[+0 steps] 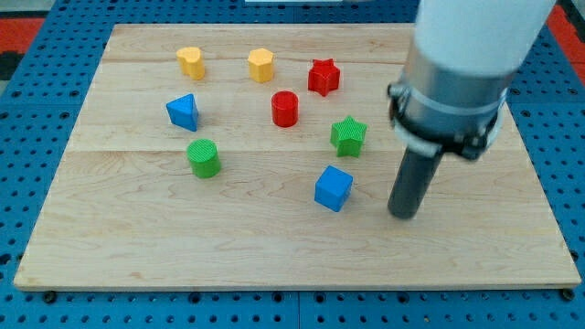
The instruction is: Place the green star to the bottom right of the red circle
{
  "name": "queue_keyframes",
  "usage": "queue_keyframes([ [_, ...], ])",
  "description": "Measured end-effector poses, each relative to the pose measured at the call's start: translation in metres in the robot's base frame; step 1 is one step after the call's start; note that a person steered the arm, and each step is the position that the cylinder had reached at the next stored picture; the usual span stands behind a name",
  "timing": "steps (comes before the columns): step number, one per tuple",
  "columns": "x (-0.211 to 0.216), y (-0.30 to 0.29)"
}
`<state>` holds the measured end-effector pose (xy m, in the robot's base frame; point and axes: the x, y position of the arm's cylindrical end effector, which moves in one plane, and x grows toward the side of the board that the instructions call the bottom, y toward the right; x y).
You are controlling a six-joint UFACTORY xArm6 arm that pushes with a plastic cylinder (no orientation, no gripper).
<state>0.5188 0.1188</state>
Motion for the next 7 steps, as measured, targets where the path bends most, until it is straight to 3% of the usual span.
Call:
queue_keyframes([
  [1,-0.027,-0.069],
  [2,-0.067,-0.028],
  [3,-0.065,0.004],
  [5,-0.102,-0.012],
  [7,-0.077,-0.047],
])
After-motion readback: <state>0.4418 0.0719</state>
